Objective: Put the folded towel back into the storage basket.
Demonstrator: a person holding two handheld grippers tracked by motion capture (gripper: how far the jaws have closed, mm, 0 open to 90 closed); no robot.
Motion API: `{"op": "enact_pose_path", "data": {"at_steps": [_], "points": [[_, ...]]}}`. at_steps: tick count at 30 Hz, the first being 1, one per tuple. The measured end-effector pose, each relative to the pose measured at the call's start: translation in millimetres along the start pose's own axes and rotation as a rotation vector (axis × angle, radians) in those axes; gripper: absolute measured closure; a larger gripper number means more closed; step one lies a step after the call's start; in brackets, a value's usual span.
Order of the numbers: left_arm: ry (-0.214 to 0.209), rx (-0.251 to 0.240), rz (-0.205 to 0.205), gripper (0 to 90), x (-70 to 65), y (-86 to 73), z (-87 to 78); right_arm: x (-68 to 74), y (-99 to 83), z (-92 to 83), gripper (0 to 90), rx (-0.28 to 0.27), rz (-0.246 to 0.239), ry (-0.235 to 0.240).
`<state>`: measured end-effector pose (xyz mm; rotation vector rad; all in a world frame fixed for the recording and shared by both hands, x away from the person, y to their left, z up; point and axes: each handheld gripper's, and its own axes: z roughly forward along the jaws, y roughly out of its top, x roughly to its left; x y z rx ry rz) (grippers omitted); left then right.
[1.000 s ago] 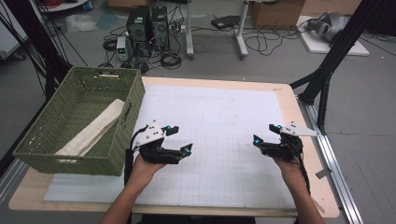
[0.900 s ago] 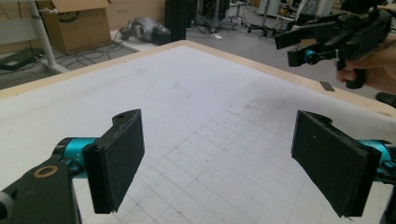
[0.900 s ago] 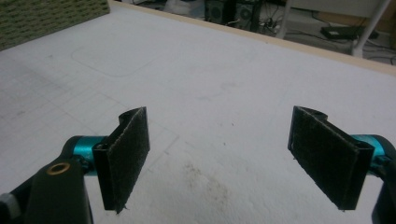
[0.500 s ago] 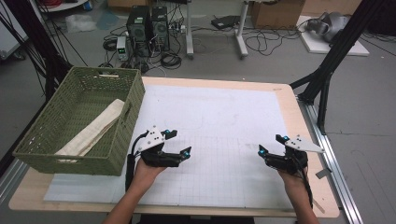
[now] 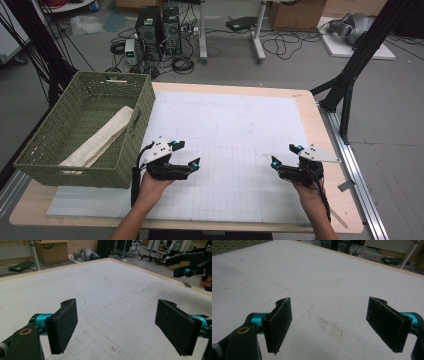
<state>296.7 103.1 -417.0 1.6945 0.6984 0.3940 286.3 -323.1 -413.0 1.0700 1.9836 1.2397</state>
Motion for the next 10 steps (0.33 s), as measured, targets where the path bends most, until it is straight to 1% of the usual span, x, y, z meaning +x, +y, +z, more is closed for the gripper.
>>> {"op": "enact_pose_path", "data": {"at_steps": [6, 10], "points": [[0.004, 0.001, 0.002, 18.6, 1.2, 0.1, -0.3, -2.1, -0.4, -0.6, 19.3, 0.003, 0.013, 0.0], [0.007, 0.002, -0.003, 18.6, 1.4, -0.2, 0.2, -2.2, -0.6, 0.5, 19.3, 0.004, 0.011, 0.002]]}}
